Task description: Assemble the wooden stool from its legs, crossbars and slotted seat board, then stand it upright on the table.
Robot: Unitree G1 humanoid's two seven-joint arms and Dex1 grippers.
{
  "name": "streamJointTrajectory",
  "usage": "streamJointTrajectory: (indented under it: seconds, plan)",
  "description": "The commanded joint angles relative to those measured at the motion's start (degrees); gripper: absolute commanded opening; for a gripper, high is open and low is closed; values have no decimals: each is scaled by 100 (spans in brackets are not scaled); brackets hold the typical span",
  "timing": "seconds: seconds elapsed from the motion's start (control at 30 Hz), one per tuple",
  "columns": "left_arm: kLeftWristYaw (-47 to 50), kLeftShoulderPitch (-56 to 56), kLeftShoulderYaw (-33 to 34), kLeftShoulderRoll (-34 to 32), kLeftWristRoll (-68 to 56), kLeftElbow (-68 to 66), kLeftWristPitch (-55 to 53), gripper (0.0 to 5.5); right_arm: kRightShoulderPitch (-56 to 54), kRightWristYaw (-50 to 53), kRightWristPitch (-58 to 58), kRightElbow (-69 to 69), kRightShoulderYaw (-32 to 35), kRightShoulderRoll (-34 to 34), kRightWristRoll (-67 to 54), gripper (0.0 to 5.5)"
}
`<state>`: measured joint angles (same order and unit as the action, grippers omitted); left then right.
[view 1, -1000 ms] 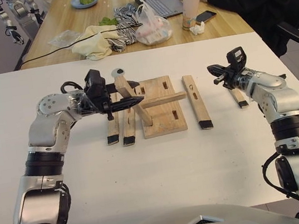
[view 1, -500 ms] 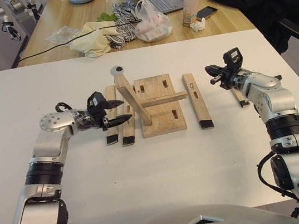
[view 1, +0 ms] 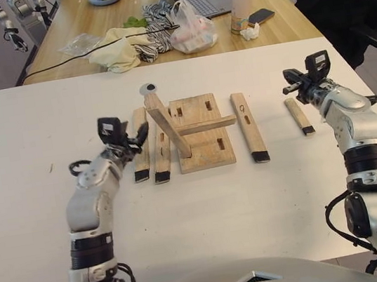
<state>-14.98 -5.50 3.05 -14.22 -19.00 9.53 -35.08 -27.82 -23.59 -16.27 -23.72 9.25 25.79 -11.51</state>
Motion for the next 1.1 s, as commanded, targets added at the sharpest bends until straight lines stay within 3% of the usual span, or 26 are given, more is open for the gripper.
streamJointTrajectory:
  seconds: [0.03,0.17,0.37,0.63,0.77,0.9,1.1]
  plan:
    - [155,337,-488,132,267,206,-289,308,4,174,114,12,149,64,71,0]
    - [209,490,-780,-226,813,-19,-345,308,326,371,123,348,226,-37,106,0]
    - [56,613,-654,-220,674,-171,-839,308,440,503,128,484,166,-161,120,0]
    - [-11,335,-437,-326,617,-371,-1215,204,352,1041,631,450,130,-300,317,0]
    - [-293,-31,-565,-641,745,-373,-935,201,203,1154,824,650,184,-448,254,0]
    - [-420,-798,-77,-691,565,-348,-236,201,-95,1078,793,1005,478,-727,-382,0]
    - [-1214,-2282,669,-906,-55,-1184,715,200,-1001,-54,74,720,856,-1011,-2044,96]
